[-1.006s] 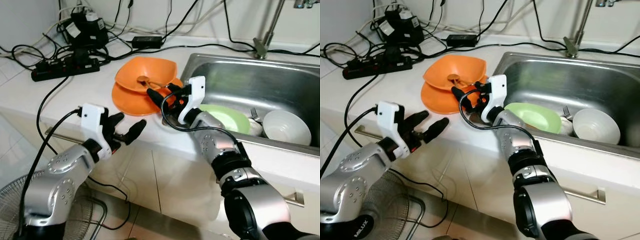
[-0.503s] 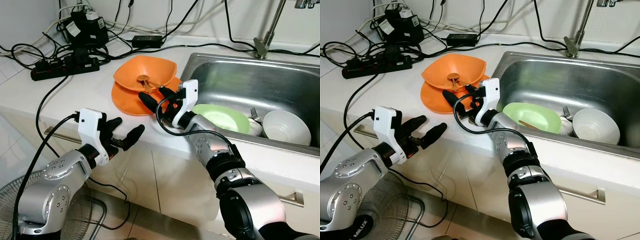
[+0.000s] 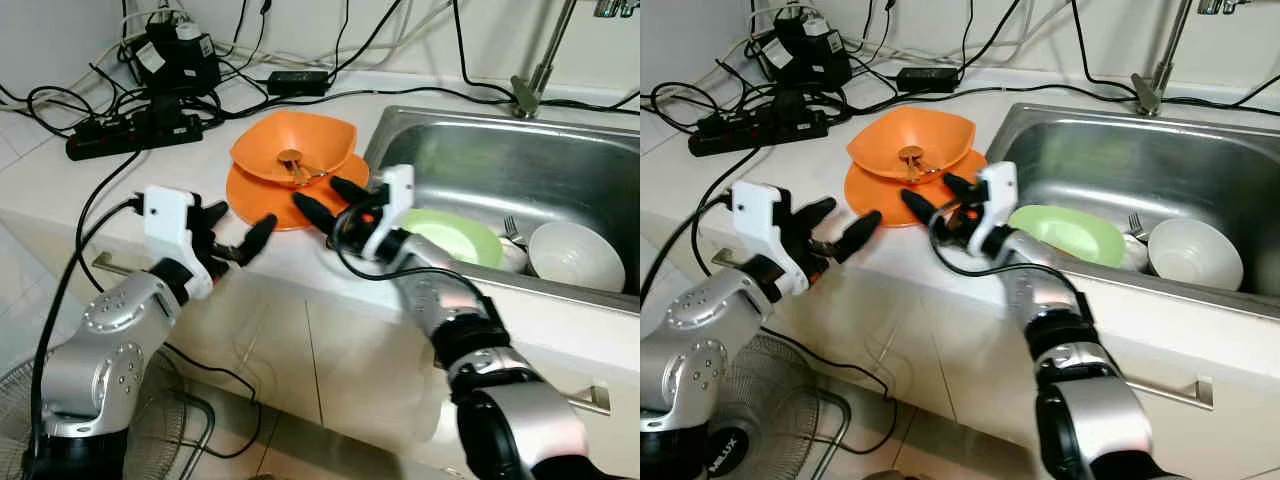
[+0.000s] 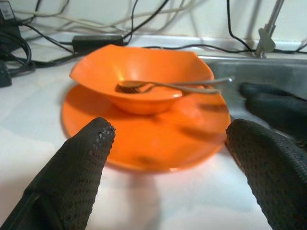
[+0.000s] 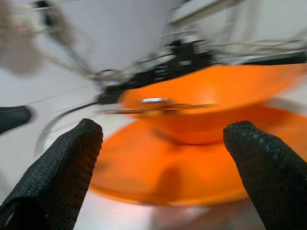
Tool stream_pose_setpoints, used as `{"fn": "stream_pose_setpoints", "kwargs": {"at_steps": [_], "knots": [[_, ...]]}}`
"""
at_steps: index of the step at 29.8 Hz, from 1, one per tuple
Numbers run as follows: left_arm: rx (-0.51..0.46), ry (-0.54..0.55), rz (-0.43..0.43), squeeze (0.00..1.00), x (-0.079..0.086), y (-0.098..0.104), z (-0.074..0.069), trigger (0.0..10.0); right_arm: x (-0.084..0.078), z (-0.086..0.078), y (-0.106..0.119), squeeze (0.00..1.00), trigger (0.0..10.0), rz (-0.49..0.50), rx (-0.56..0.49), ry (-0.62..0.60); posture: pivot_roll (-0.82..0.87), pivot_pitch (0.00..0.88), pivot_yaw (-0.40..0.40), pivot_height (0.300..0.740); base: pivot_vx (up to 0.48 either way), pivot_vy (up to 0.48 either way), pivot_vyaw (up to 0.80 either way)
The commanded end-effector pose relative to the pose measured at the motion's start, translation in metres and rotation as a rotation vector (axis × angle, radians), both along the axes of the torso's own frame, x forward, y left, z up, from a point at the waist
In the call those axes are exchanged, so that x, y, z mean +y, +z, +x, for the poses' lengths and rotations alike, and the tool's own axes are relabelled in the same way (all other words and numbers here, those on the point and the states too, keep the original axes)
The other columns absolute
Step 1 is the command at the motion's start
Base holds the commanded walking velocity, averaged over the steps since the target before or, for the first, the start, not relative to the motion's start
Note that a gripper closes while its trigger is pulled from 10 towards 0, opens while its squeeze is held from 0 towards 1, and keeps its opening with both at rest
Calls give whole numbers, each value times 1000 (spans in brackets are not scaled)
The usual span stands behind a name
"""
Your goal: Kitchen organization
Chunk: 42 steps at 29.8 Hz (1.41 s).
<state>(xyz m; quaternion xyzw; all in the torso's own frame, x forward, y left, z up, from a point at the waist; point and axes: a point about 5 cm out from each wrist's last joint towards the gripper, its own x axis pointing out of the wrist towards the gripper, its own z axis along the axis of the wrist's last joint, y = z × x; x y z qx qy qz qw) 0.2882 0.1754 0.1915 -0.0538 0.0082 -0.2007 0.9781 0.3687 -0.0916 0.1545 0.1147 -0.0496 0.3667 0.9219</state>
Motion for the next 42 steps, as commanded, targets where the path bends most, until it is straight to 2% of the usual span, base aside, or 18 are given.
{"fn": "stream_pose_setpoints", "kwargs": {"at_steps": [1,5,8,11,16,18,22,26,31,32,35,36,40,42], "knots": [[-26,38,0,0,3,5,6,10000,-8,1,12,737,10000,-9,-69,-54,44,20,107,740,0,0,0],[-21,38,-6,0,1,3,12,10000,-24,-1,21,737,10000,-32,-117,-130,18,14,111,740,0,0,0],[-16,24,-28,0,-4,1,19,10000,-36,-9,32,741,10000,-58,-167,-145,-8,11,115,740,0,0,0],[-12,21,-49,0,-5,0,21,10000,-39,-12,35,741,10000,-74,-180,-138,-21,10,117,740,0,0,0],[-8,9,-158,0,-13,0,32,10000,-51,-25,39,741,10000,-137,-192,-117,-51,3,117,740,0,0,0],[-12,7,-183,0,-14,0,33,10000,-52,-27,39,741,10000,-141,-192,-116,-61,0,118,740,0,0,0],[-13,-40,-329,0,-27,5,43,10000,-53,-35,41,741,10000,-147,-182,-115,-87,0,126,740,0,0,0],[36,-56,-455,0,-38,5,51,10000,-49,-42,41,741,10000,-143,-171,-100,-99,0,132,740,0,0,0],[68,-53,-524,0,-41,3,56,10000,-42,-56,40,733,10000,-172,-156,8,-105,7,135,740,0,0,0],[82,-43,-556,0,-42,3,59,10000,-41,-64,38,733,10000,-206,-152,69,-108,11,136,740,0,0,0],[104,-30,-626,0,-44,2,63,10000,-42,-75,35,729,10000,-254,-141,143,-117,15,139,740,0,0,0],[112,-22,-655,0,-44,2,64,10000,-43,-78,34,725,10000,-283,-141,159,-120,17,141,740,0,0,0],[124,-18,-679,0,-44,1,65,10000,-43,-78,33,706,10000,-295,-141,154,-123,18,142,740,0,0,0],[162,-5,-744,0,-42,-4,69,10000,-43,-81,35,694,10000,-297,-132,153,-124,20,142,740,0,0,0]]}}
